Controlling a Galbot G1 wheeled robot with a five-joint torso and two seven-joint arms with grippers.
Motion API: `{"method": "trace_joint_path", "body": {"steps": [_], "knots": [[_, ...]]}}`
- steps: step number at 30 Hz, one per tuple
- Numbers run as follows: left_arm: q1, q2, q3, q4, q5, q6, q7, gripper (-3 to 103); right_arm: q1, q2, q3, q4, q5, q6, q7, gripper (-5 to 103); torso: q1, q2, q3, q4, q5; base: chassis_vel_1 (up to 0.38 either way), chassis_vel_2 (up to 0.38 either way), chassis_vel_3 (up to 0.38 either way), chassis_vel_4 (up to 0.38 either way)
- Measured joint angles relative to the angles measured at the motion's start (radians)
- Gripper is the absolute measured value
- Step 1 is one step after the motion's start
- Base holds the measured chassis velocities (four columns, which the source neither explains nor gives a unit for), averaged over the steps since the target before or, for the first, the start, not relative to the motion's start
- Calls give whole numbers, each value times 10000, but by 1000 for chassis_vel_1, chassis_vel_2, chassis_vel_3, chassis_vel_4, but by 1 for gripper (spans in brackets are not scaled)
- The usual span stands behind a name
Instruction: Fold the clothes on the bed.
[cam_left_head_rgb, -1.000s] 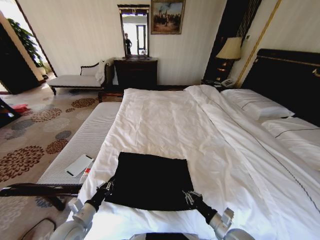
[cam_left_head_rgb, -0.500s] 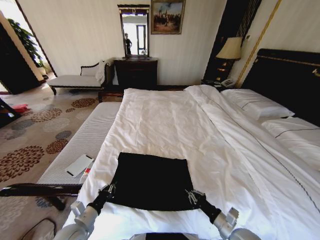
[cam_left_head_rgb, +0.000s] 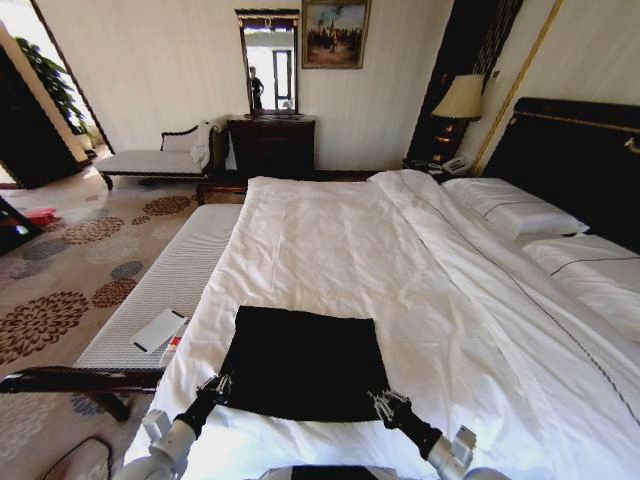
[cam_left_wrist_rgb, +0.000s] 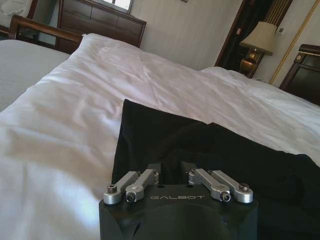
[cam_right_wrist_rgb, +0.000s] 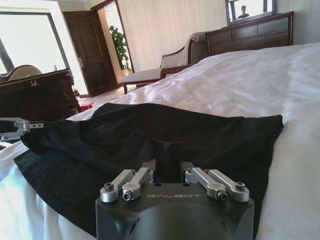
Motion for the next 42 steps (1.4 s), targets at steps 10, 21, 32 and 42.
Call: {"method": "trace_joint_path", "body": {"steps": [10,21,32,42], "knots": [[293,-4,-232,-469,458,-45,-76,59,-225,-41,308,313,79,61,-161,58,0,0,0,1,0,0,0,0,0],[-320,-25,-743,-617,-89,87,-353,99,368,-254,870,1042,2916,-1035,1150,99,-1,0,0,3,0,0,0,0,0],[-4222,1342,808,780,-1422,1527,-1203,100,3358,-2111,-5,162,6574,-2993,2484,100,4,-3,3,2,1,0,0,0,0],[-6454,2157,1748,2244,-2499,2238,-1076,100,6802,-3613,-2048,-2107,9077,-4052,2570,100,4,-4,3,0,0,0,0,0,0]]}}
